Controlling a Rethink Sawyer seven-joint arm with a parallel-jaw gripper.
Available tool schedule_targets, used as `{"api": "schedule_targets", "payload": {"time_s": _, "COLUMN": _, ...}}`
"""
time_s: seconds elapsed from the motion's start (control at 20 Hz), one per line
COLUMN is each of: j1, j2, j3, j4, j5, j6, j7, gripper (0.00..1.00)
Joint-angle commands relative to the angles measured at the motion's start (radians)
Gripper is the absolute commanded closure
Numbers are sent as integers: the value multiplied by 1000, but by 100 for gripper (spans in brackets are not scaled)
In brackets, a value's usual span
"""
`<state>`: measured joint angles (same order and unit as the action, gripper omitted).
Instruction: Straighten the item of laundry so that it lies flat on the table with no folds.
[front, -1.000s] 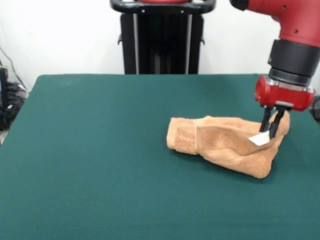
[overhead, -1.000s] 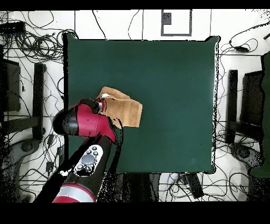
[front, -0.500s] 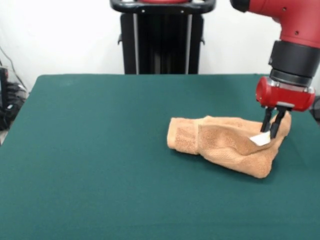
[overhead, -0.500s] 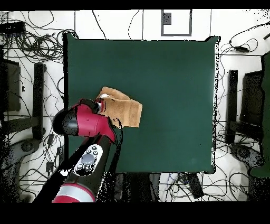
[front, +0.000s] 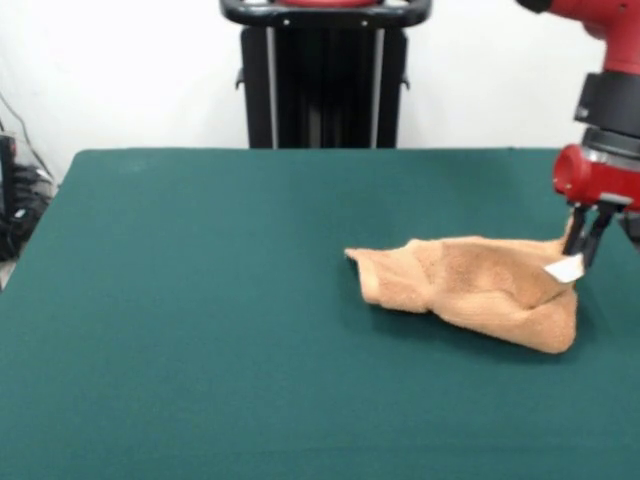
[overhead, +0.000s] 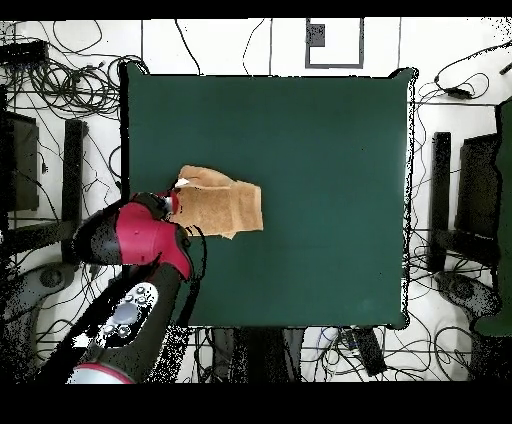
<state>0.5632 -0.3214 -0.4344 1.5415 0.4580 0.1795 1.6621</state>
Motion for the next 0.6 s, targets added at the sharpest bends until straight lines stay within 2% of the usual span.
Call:
{"api": "schedule_targets", "payload": {"time_s": 0.05, "j1": 47, "j2": 93, "j3": 23, "j4": -107, "j5": 107, "j6": 194, "j7": 351, "gripper": 100}}
{"api": "schedule_targets", "payload": {"time_s": 0.25, "j1": 27, "j2": 104, "j3": 34, "j4": -122, "j5": 130, "j6": 182, "j7": 347, "gripper": 100}}
{"api": "schedule_targets", "payload": {"time_s": 0.6, "j1": 28, "j2": 123, "j3": 14, "j4": -129, "j5": 111, "j6": 150, "j7": 320, "gripper": 100}}
